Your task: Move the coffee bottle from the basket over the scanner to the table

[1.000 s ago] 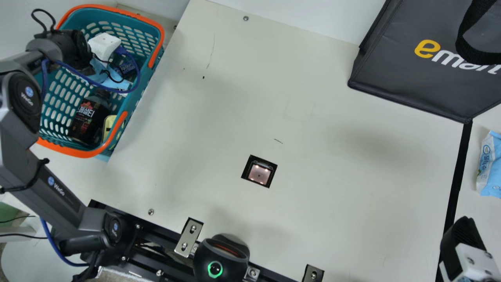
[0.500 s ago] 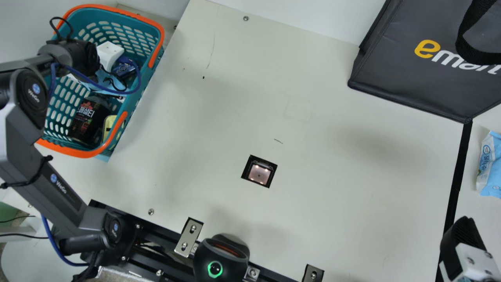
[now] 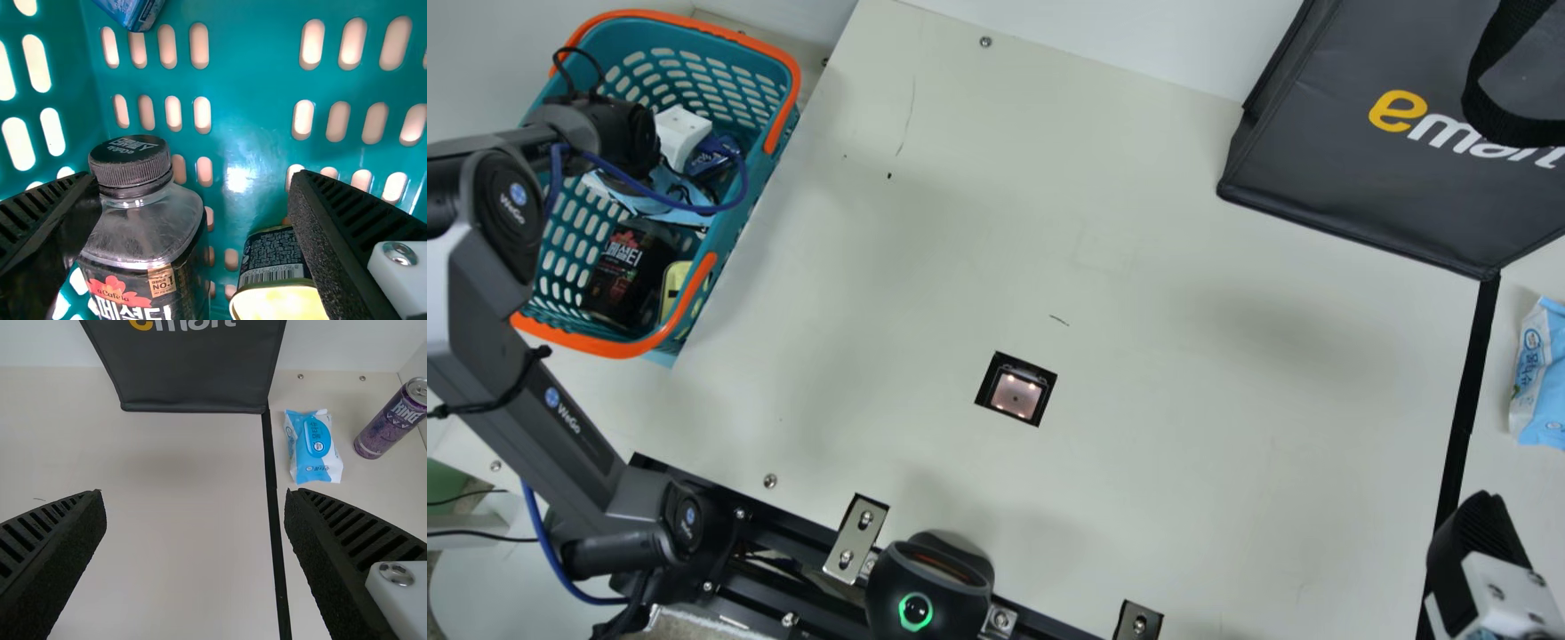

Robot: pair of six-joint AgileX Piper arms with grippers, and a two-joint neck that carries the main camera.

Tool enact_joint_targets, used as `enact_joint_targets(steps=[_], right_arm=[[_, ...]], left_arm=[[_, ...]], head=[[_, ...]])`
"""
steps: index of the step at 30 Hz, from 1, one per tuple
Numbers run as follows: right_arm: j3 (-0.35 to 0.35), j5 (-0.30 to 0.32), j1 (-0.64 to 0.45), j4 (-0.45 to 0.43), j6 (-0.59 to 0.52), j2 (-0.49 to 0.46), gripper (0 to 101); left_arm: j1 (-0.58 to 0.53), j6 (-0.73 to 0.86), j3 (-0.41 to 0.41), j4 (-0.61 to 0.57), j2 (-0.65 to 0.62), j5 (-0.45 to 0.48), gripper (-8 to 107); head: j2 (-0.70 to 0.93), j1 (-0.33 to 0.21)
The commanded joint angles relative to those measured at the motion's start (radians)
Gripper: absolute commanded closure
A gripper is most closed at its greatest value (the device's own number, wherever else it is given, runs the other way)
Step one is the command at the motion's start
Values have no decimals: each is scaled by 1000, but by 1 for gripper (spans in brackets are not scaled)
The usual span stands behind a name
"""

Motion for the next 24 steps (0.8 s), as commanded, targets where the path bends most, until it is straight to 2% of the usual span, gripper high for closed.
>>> enact_joint_targets(steps=[1, 9, 24], right_arm=[[0, 0, 0, 0, 0, 0, 6], [0, 1, 0, 0, 0, 0, 6], [0, 1, 0, 0, 0, 0, 6]], left_arm=[[2, 34, -3, -39, 1, 12, 9], [11, 126, -18, -140, -10, 62, 9], [27, 155, -33, -133, -22, 52, 9]], head=[[4, -30], [4, -30], [4, -30]])
